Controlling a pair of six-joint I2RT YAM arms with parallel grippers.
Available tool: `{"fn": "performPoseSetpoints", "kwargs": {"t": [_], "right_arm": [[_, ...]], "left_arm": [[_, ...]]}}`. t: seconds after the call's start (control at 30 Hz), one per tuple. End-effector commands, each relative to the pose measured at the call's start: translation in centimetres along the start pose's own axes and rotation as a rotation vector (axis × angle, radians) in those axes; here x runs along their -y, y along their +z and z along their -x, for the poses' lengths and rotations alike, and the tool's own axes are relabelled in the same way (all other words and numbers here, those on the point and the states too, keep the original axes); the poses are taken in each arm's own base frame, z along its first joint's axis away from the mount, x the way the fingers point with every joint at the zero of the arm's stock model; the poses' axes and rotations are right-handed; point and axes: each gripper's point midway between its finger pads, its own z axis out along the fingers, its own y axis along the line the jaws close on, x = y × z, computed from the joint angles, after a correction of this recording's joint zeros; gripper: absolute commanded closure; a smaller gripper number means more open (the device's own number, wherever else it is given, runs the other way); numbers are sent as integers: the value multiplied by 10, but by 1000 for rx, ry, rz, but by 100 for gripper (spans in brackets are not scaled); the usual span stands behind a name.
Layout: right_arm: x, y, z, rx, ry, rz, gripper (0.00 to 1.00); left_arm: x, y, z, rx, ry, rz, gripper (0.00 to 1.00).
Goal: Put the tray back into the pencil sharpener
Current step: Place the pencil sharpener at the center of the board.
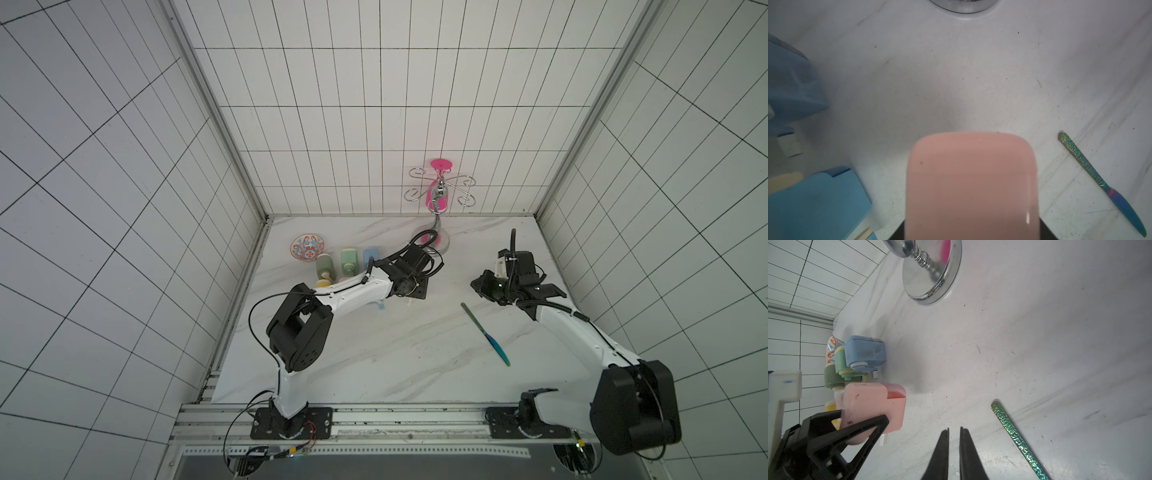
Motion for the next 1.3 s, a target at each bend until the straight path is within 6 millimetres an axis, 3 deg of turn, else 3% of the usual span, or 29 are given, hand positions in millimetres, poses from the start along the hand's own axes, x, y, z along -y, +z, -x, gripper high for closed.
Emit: {"fn": "performPoseSetpoints", "kwargs": {"t": [0.0,0.23,0.7,0.8,0.97,1.13,1.27], "right_arm": [[14,-5,-11,-19,15,-54,86],[21,-20,-16,-3,-1,-88,86],[24,-34,-25,-4,-10,-103,86],[24,-35,-28,-16,-11,-101,85],[27,-40,-29,1,-14,-111,85],[28,-47,-30,11,-22,-118,84],[29,-52,-30,18,-32,-126,84]], "left_arm": [[-17,3,4,15,-184,124,100],[-45,14,-8,1,-299,290,100],[-58,37,-10,19,-290,356,100],[-62,39,-8,27,-298,369,92],[-66,40,-5,35,-302,379,64],[-65,46,-7,27,-306,374,50],[-65,51,-7,25,-303,374,45]]}}
